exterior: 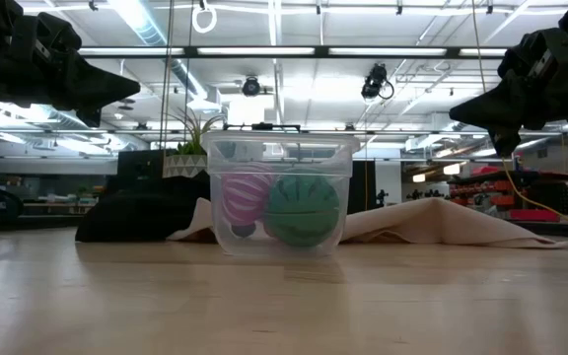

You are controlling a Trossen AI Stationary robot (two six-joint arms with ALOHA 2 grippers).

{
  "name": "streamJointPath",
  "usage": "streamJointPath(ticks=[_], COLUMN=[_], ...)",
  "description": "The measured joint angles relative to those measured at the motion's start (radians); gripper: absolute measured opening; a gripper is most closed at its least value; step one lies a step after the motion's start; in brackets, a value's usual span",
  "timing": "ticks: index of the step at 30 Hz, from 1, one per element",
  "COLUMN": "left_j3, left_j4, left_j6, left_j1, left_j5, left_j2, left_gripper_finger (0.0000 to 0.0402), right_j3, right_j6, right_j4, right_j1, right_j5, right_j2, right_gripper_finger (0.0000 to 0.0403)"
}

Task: Pick and placing Produce into tupperware
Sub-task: Return To Home Position

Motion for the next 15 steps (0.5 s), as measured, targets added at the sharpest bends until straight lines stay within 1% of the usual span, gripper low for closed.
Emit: streamJointPath(ticks=[10,15], left_j3=[0.000,0.000], left_j4=[0.000,0.000], left_j6=[0.001,0.001], left_j1=[0.000,0.000], left_j5=[0.000,0.000], left_j2=[0.000,0.000], left_gripper_finger=[0.0031,0.0028], right_j3=[0.000,0.000], right_j6=[0.000,0.000], right_j4=[0.000,0.000], right_j1=[0.000,0.000], right_j5=[0.000,0.000], right_j2=[0.000,0.000], right_gripper_finger=[0.0023,0.0023])
